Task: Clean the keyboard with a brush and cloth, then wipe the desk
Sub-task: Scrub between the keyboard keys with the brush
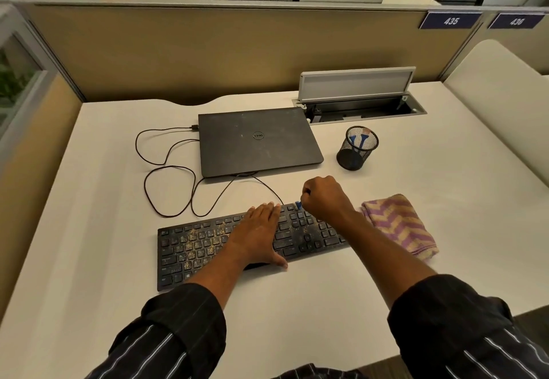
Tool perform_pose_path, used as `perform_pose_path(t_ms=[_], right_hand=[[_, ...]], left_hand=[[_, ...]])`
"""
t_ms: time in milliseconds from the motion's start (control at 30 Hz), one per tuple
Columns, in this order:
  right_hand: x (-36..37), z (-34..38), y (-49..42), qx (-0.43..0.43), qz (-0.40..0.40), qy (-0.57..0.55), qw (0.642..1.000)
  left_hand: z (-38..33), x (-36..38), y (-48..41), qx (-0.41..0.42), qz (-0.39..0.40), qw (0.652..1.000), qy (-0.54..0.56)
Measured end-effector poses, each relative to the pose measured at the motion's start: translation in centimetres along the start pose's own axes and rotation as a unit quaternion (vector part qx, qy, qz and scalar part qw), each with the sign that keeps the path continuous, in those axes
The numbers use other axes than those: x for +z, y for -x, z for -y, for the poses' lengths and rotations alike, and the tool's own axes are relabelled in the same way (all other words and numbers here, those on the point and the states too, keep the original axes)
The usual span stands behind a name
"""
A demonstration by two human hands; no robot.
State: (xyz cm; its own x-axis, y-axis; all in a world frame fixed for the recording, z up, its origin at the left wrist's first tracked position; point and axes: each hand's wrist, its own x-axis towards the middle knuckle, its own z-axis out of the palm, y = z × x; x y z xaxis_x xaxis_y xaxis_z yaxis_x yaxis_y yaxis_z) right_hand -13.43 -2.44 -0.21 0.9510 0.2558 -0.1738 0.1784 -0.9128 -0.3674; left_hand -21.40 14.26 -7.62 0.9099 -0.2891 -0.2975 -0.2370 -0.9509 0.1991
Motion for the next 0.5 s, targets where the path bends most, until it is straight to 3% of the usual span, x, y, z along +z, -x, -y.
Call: perform_pose_path(t_ms=[500], right_hand=[[-0.28,0.65,-0.14,-0.009,-0.003,-0.012,1.000]], left_hand=[[-0.10,-0.37,0.21,0.002,-0.002,1.000,-0.001]])
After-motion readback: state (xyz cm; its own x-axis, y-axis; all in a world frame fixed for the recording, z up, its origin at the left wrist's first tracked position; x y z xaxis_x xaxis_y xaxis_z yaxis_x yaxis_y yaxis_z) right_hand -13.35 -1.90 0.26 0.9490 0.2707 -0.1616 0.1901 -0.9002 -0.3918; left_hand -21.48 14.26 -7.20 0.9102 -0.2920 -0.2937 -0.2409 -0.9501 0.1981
